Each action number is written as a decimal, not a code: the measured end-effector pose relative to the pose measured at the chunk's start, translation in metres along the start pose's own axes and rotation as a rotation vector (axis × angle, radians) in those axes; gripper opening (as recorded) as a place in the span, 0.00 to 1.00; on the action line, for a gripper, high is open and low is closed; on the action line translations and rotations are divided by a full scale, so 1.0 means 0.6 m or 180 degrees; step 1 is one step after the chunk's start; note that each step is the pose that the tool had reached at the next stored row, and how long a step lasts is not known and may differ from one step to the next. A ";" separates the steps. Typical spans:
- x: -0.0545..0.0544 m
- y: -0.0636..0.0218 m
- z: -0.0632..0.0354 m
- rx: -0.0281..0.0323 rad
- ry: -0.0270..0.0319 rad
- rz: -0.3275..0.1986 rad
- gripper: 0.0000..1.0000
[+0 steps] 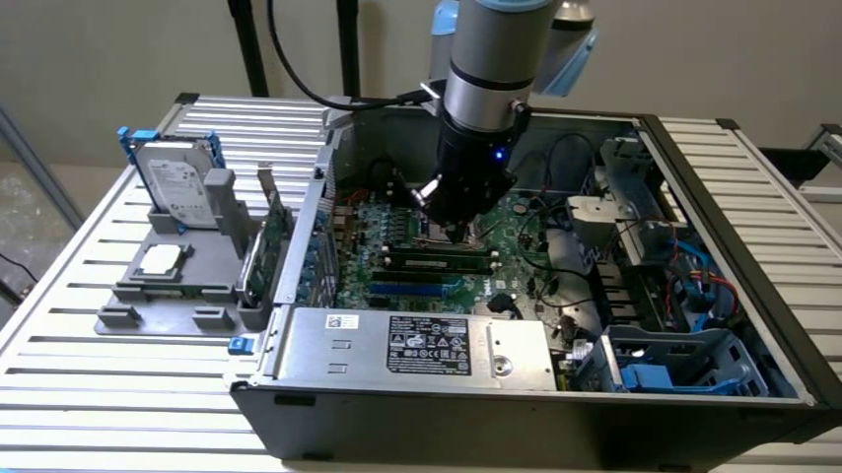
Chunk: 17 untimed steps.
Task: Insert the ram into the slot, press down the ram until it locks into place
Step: 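Press down the ram until it locks into place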
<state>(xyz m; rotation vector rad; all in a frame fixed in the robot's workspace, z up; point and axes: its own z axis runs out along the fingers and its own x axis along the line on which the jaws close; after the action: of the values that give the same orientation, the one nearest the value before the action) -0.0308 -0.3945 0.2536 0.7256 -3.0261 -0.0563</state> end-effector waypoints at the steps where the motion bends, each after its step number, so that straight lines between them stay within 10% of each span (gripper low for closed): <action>1: 0.000 0.000 0.000 -0.0001 -0.0002 0.0054 0.11; 17: 0.000 0.000 0.000 -0.0019 -0.0040 0.0944 0.11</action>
<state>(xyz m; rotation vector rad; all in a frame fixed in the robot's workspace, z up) -0.0308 -0.3945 0.2536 0.2705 -3.1057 -0.0624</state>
